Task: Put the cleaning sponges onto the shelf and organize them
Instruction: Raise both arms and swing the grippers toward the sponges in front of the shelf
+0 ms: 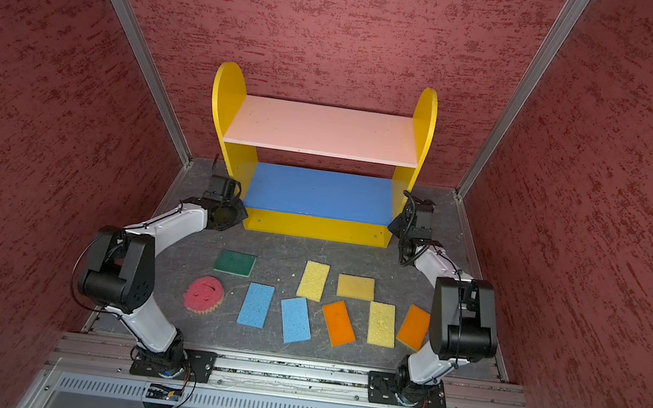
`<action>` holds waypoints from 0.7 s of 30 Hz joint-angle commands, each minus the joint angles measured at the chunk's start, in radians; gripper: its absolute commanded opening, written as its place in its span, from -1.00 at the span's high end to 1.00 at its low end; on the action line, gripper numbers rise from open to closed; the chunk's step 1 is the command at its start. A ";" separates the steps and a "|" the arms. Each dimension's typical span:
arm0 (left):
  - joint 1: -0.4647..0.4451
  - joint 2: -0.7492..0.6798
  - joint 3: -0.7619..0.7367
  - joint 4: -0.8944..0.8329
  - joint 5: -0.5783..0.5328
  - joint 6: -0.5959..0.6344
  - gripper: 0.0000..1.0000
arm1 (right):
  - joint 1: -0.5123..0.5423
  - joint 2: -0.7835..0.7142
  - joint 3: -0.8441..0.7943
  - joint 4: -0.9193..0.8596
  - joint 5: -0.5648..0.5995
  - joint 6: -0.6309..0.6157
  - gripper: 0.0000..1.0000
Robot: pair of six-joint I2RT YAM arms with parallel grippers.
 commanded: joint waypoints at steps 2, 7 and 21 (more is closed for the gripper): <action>-0.023 0.049 0.071 0.089 0.030 -0.006 1.00 | -0.004 0.049 0.054 0.072 -0.074 -0.007 1.00; -0.031 0.092 0.118 0.074 0.024 0.000 1.00 | -0.006 0.098 0.093 0.071 -0.079 -0.013 1.00; -0.050 -0.129 0.003 0.023 -0.059 -0.029 1.00 | -0.002 -0.069 -0.022 0.052 -0.160 0.001 1.00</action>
